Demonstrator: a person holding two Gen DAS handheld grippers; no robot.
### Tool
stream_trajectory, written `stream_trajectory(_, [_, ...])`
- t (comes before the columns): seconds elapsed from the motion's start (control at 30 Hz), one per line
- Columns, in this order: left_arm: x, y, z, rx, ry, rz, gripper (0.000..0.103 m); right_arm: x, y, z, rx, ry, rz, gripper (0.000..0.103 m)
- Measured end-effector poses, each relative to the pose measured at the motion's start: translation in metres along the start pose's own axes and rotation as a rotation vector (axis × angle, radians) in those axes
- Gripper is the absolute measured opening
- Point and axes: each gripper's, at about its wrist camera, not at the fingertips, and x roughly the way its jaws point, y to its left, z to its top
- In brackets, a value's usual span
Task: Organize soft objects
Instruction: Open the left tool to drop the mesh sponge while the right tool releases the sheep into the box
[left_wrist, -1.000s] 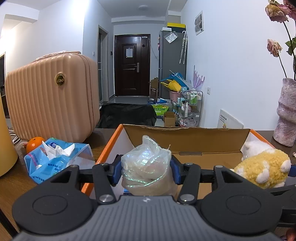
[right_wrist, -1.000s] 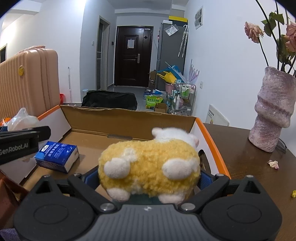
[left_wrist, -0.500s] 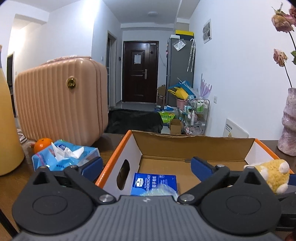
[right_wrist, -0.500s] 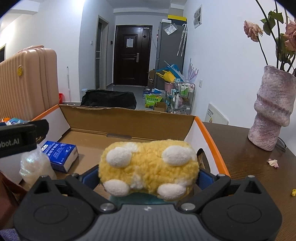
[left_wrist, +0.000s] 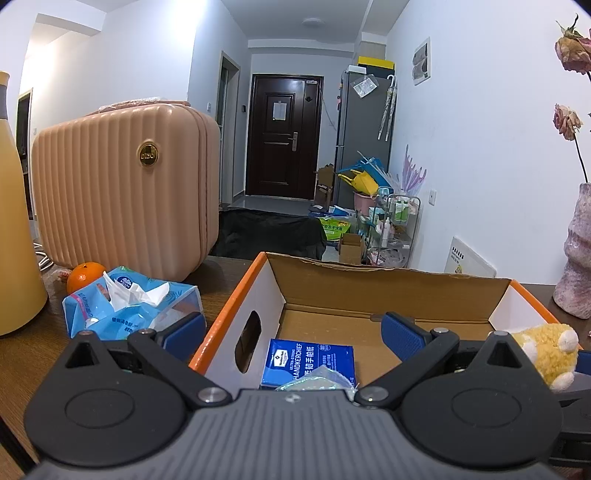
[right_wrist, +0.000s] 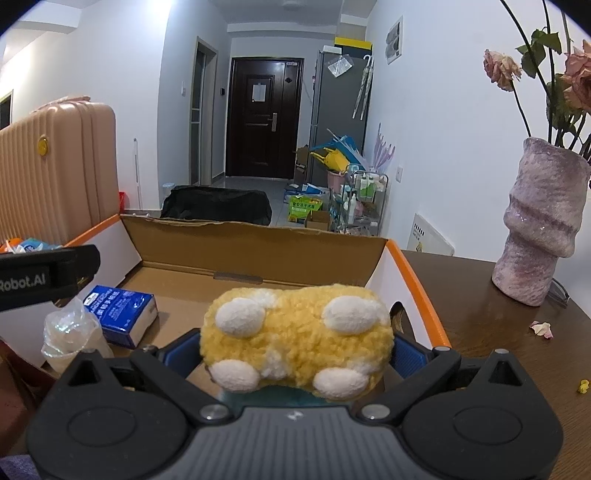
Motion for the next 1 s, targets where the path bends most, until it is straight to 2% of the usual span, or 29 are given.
stream_trajectory(0.3, [-0.001, 0.004, -0.001, -0.026, 0.011, -0.006, 0.103, -0.01, -0.004, -0.002, 0.016, -0.027, 0.007, 0.102])
stream_trajectory(0.5, [-0.009, 0.006, -0.003, -0.026, -0.01, -0.01, 0.103, -0.029, -0.011, -0.001, 0.049, -0.12, 0.025, 0.102])
stream_trajectory(1.0, [-0.043, 0.021, -0.007, -0.051, -0.056, 0.011, 0.103, -0.074, -0.026, -0.001, 0.071, -0.204, 0.035, 0.102])
